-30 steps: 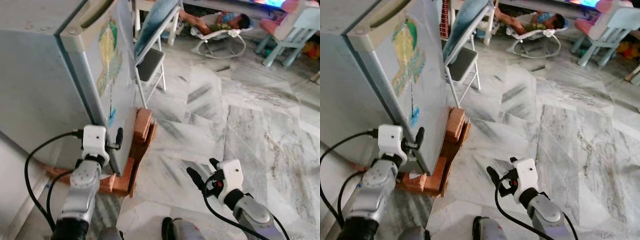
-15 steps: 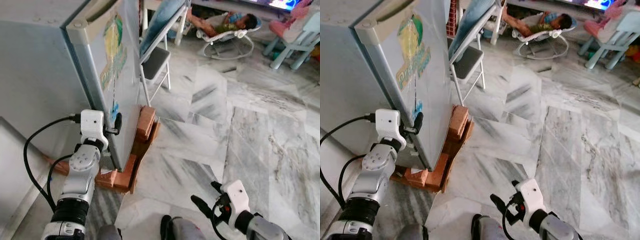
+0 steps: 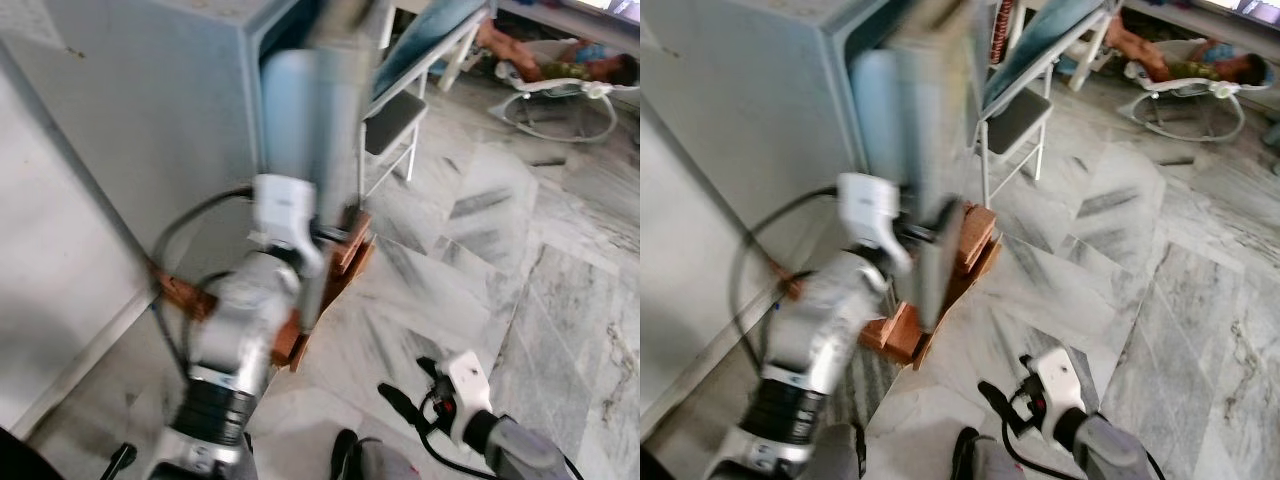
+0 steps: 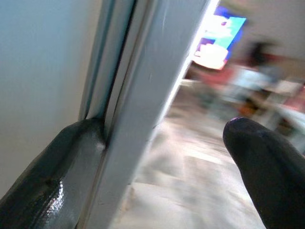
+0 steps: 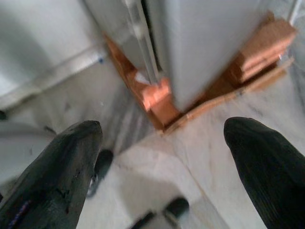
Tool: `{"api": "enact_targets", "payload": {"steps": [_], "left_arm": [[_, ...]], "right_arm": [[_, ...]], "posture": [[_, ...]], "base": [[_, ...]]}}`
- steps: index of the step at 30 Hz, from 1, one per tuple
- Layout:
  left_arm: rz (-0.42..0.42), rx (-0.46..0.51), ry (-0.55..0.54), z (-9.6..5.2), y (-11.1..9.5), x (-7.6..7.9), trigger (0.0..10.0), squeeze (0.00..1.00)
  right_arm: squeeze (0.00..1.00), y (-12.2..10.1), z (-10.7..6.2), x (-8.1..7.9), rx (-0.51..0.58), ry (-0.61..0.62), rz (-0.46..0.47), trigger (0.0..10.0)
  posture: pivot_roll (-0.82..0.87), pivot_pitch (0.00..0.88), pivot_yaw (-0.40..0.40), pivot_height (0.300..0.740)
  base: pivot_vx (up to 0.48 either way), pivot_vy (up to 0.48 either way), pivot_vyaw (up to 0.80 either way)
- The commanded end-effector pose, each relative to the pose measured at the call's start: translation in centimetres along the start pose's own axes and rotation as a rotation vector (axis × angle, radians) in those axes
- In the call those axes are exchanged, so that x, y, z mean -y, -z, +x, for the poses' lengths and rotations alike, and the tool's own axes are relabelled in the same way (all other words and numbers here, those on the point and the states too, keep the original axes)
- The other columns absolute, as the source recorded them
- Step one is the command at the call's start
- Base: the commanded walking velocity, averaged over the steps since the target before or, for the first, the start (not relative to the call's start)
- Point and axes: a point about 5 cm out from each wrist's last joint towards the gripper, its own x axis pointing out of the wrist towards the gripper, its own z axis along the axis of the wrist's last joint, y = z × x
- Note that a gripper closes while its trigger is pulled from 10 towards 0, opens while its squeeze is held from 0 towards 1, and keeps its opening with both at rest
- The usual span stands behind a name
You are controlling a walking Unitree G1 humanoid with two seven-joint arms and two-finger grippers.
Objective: Restocking fridge
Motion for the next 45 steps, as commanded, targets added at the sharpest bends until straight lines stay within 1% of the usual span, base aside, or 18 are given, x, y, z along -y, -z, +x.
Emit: {"api": "enact_targets", "payload": {"steps": [1, 2, 3, 4, 5, 7, 9, 11, 16, 19, 20, 23, 24, 28, 29, 35, 40, 45], "left_arm": [[0.064, 0.204, 0.187, 0.6, -4.2, 3.4, 10.0, 0.0], [0.072, 0.196, 0.155, 0.6, -4.0, 2.7, 10.0, 0.0], [0.081, 0.179, 0.07, 0.5, -3.8, 1.0, 10.0, 0.0], [0.082, 0.175, 0.041, 0.4, -3.8, 0.3, 10.0, 0.0], [0.09, 0.179, -0.021, 0.3, -4.1, -1.2, 10.0, 0.0], [0.091, 0.178, -0.027, 0.2, -4.2, -1.5, 10.0, 0.0], [0.111, 0.182, -0.108, -0.2, -4.8, -3.1, 10.0, 0.0], [0.113, 0.183, -0.128, -0.4, -4.8, -3.5, 10.0, 0.0], [0.14, 0.128, -0.202, -2.0, -2.8, -5.2, 10.0, 0.0], [0.137, 0.088, -0.219, -3.1, -1.4, -5.5, 10.0, 0.0], [0.155, 0.044, -0.226, -3.9, -0.1, -5.6, 10.0, 0.0], [0.147, 0.004, -0.255, -4.7, 1.2, -5.9, 10.0, 0.0], [0.147, 0.004, -0.255, -4.7, 1.2, -5.9, 10.0, 0.0], [0.149, -0.042, -0.28, -5.8, 2.8, -6.1, 10.0, 0.0], [0.163, -0.071, -0.296, -6.4, 3.8, -6.3, 10.0, 0.0], [0.161, -0.13, -0.316, -7.7, 5.5, -6.3, 10.0, 0.0], [0.168, -0.154, -0.32, -8.4, 6.4, -6.2, 10.0, 0.0], [0.196, -0.191, -0.368, -8.9, 7.3, -6.8, 10.0, 0.0]], "right_arm": [[0.0, 1.5, -0.8, 0.0, -0.047, 0.008, 0.034, 10.0], [0.0, 1.5, -0.7, -0.1, -0.048, 0.005, 0.033, 10.0], [0.0, 1.6, -0.7, 0.0, -0.045, 0.007, 0.041, 10.0], [0.0, 1.7, -0.6, 0.0, -0.044, 0.009, 0.044, 10.0], [0.0, 1.8, -0.6, 0.0, -0.039, 0.016, 0.049, 10.0], [0.0, 1.8, -0.6, 0.1, -0.039, 0.018, 0.049, 10.0], [0.0, 2.1, -0.7, 0.3, -0.04, 0.016, 0.052, 10.0], [0.0, 2.2, -0.7, 0.3, -0.042, 0.013, 0.052, 10.0], [0.0, 2.6, -0.8, 0.4, -0.045, 0.008, 0.051, 10.0], [0.0, 2.8, -0.8, 0.5, -0.047, 0.007, 0.053, 10.0], [0.0, 2.9, -0.8, 0.5, -0.05, 0.007, 0.06, 10.0], [0.0, 3.0, -0.7, 0.5, -0.054, 0.005, 0.065, 10.0], [0.0, 3.0, -0.7, 0.5, -0.054, 0.005, 0.065, 10.0], [0.0, 3.0, -0.7, 0.5, -0.056, -0.005, 0.05, 10.0], [0.0, 2.8, -0.6, 0.5, -0.052, -0.007, 0.035, 10.0], [0.0, 2.2, -0.4, 0.4, -0.033, -0.007, 0.025, 10.0], [0.0, 1.7, -0.3, 0.2, -0.022, -0.012, 0.025, 10.0], [0.0, 0.6, 0.0, 0.2, 0.02, 0.001, -0.015, 10.0]], "posture": [[0.09, 0.128, -0.069, 0.74], [0.09, 0.128, -0.067, 0.74], [0.09, 0.128, -0.064, 0.74], [0.09, 0.128, -0.064, 0.74], [0.08, 0.126, -0.063, 0.74], [0.08, 0.126, -0.063, 0.74], [0.09, 0.124, -0.064, 0.74], [0.09, 0.124, -0.066, 0.74], [0.09, 0.123, -0.072, 0.74], [0.09, 0.124, -0.075, 0.74], [0.09, 0.125, -0.077, 0.74], [0.09, 0.124, -0.079, 0.74], [0.09, 0.124, -0.079, 0.74], [0.09, 0.123, -0.08, 0.74], [0.09, 0.123, -0.08, 0.74], [0.09, 0.121, -0.077, 0.74], [0.1, 0.124, -0.075, 0.74], [0.11, 0.122, -0.073, 0.74]], "base": [[0.0, 0.0, 0.0], [0.0, 0.0, 0.0], [0.0, 0.0, 0.0], [0.0, 0.0, 0.0], [0.0, 0.0, 0.0], [0.0, 0.0, 0.0], [0.0, 0.0, 0.0], [0.0, 0.0, 0.0], [0.0, 0.0, 0.0], [0.0, -0.125, 0.0], [0.0, -0.42, 0.0], [0.0, -0.417, 0.0], [0.0, -0.412, 0.0], [0.123, -0.411, -0.56], [0.277, -0.386, -0.65], [0.304, -0.367, -0.75], [0.311, -0.362, -0.8], [0.348, -0.324, -0.8]]}}
